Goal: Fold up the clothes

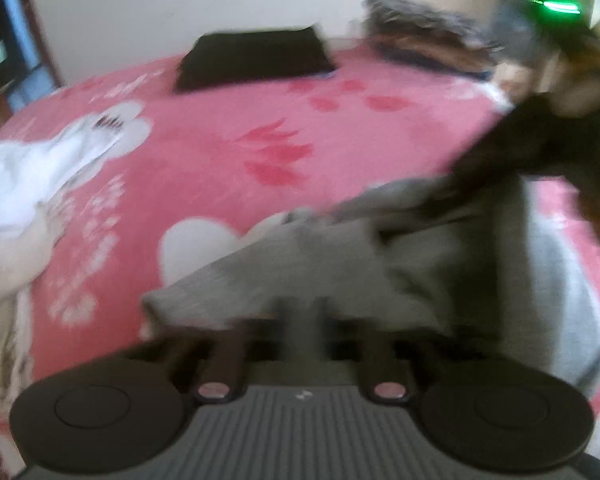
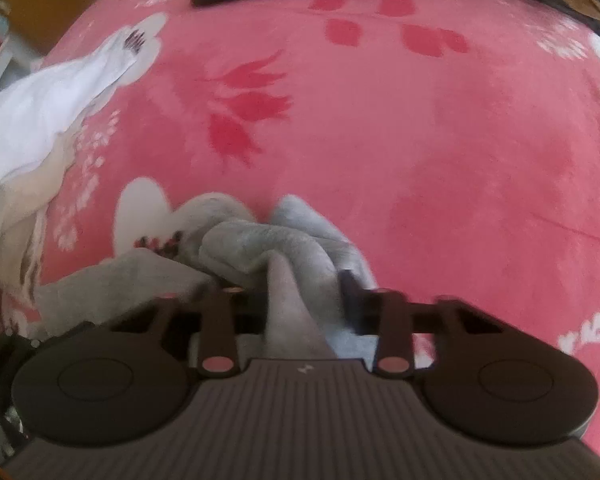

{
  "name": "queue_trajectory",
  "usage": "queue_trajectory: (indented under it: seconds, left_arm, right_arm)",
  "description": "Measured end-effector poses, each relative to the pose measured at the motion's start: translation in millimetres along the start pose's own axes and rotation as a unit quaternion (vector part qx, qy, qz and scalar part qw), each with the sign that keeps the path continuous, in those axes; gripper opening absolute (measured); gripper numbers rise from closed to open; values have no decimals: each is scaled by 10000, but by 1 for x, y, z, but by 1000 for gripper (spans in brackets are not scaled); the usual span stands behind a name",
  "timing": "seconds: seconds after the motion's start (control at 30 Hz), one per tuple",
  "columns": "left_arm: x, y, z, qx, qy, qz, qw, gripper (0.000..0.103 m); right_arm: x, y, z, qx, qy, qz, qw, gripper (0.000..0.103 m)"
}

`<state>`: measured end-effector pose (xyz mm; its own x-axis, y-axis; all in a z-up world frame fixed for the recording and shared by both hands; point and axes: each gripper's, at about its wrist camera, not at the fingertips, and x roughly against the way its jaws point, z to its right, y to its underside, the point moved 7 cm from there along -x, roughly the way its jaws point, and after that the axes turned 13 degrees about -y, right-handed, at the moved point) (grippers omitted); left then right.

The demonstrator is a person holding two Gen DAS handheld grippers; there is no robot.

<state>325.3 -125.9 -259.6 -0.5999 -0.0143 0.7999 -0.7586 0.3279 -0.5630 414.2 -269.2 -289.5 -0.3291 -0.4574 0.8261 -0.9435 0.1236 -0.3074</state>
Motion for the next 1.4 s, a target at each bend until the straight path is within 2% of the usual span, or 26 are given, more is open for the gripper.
queue_trajectory:
  seconds: [0.07, 0.2, 0.27, 0.3, 0.33, 0.4, 0.43, 0.5, 0.6, 0.67, 0.73, 0.8, 0.87, 0.9, 1.03, 1.13, 1.27, 1.4]
  left_arm:
    - [5, 2, -5, 124, 39, -14, 9999, 1]
    - [14, 6, -16, 372, 117, -42, 9992, 1]
    - [19, 8, -21, 495, 156, -56, 9986, 6]
    - [21, 9, -23, 557, 176, -63, 9983, 18]
    - [23, 10, -26, 619, 195, -70, 9979, 25]
    - [28, 12, -31, 743, 234, -83, 9969, 60]
    - [30, 12, -34, 804, 253, -90, 9964, 64]
    - [28, 11, -17, 595, 301, -178, 9976, 72]
    - [19, 10, 9, 290, 317, -417, 9982, 72]
    - [9, 11, 22, 165, 177, -554, 9982, 71]
    - [1, 14, 29, -14, -111, -611, 9981, 59]
    - [-2, 17, 30, -56, -284, -658, 9974, 31]
    - [2, 19, 23, 146, -279, -651, 9974, 12]
    - [4, 20, 19, 252, -272, -645, 9972, 8]
    - [24, 22, -1, 622, -337, -422, 9966, 5]
    - [46, 30, -27, 928, -505, -298, 9940, 5]
    - [80, 60, -70, 1363, -793, -395, 9867, 5]
    - [109, 115, -98, 1390, -1032, -899, 9808, 4]
  right_arm:
    - [15, 6, 12, -61, 100, 257, 9996, 14]
    - [50, 25, 43, -359, 333, 677, 9965, 11]
    - [73, 42, 60, -611, 430, 854, 9935, 11]
    - [84, 51, 68, -729, 490, 939, 9917, 11]
    - [96, 61, 76, -817, 592, 1013, 9897, 11]
    - [116, 87, 91, -1033, 772, 1110, 9854, 11]
    - [125, 101, 99, -1155, 854, 1142, 9830, 11]
    - [143, 128, 114, -1398, 1017, 1201, 9776, 11]
    - [163, 175, 132, -1784, 1271, 1190, 9684, 11]
    - [173, 206, 141, -2072, 1370, 1153, 9618, 11]
    - [180, 237, 149, -2377, 1413, 1104, 9547, 11]
    - [188, 264, 152, -2670, 1401, 1077, 9473, 11]
    - [201, 280, 154, -2923, 1244, 1271, 9397, 14]
    - [210, 284, 154, -2990, 1142, 1449, 9362, 16]
    - [245, 271, 145, -2608, 1241, 2110, 9338, 24]
    - [256, 240, 126, -2215, 905, 2514, 9378, 30]
    - [235, 191, 81, -1508, 103, 2449, 9577, 42]
    - [180, 149, 25, -853, -747, 1832, 9765, 46]
